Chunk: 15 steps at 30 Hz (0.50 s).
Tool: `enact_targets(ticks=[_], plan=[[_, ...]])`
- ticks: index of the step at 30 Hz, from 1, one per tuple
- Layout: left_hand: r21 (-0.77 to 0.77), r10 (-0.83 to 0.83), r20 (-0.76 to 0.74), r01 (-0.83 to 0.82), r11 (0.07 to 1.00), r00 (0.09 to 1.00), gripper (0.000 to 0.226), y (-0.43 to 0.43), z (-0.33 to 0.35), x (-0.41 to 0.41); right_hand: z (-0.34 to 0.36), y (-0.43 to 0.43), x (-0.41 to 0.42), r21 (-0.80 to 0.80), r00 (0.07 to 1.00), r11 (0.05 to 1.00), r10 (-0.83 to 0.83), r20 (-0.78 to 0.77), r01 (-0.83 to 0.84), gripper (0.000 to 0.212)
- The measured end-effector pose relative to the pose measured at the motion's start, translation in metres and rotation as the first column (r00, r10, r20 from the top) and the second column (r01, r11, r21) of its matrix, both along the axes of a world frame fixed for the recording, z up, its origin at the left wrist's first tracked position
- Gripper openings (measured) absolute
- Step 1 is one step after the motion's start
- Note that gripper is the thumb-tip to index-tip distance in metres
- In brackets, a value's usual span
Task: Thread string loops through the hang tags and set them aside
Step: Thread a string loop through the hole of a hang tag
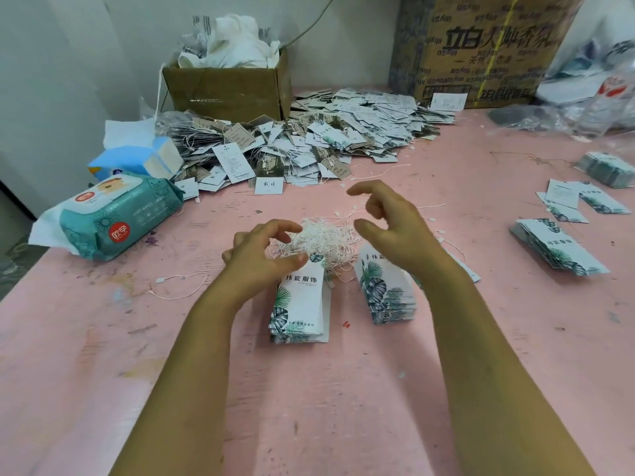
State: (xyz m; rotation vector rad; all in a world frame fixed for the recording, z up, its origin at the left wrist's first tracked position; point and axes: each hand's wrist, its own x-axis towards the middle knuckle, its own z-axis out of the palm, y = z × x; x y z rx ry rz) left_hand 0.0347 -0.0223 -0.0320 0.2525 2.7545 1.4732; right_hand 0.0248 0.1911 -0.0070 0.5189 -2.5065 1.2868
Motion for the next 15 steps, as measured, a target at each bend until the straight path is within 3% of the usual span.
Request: enact_targets(ticks=[4, 7, 10, 12, 15], plan=[[-0.023, -0.013, 0.042, 0.014, 1.0, 0.999, 0.033, -0.008, -0.003, -0.001, 0.005, 0.014, 0.009, -0.151, 0.999, 0.988, -0.038, -0.018, 0.035, 0.046], [-0.003, 0.027, 0.031, -0.027, 1.0, 0.999, 0.024, -0.006, -0.006, -0.001, 0.002, 0.029, 0.012, 0.113, 0.991, 0.986, -0.125, 0.044, 0.119, 0.059], [0.03, 0.054, 0.008, -0.054, 0.998, 0.999, 0.019, -0.003, -0.006, -0.001, -0.005, 0.044, 0.01, 0.544, 0.917, 0.835, -0.275, 0.289, 0.079, 0.077], [0.039, 0.074, -0.025, -0.073, 0.997, 0.997, 0.02, -0.002, -0.005, -0.001, -0.012, 0.045, 0.01, 0.609, 0.863, 0.793, -0.324, 0.389, 0.023, 0.079], [0.054, 0.104, -0.073, -0.1, 0.994, 0.992, 0.022, -0.001, -0.004, -0.001, -0.016, 0.043, 0.009, 0.556, 0.854, 0.829, -0.329, 0.403, 0.057, 0.079]])
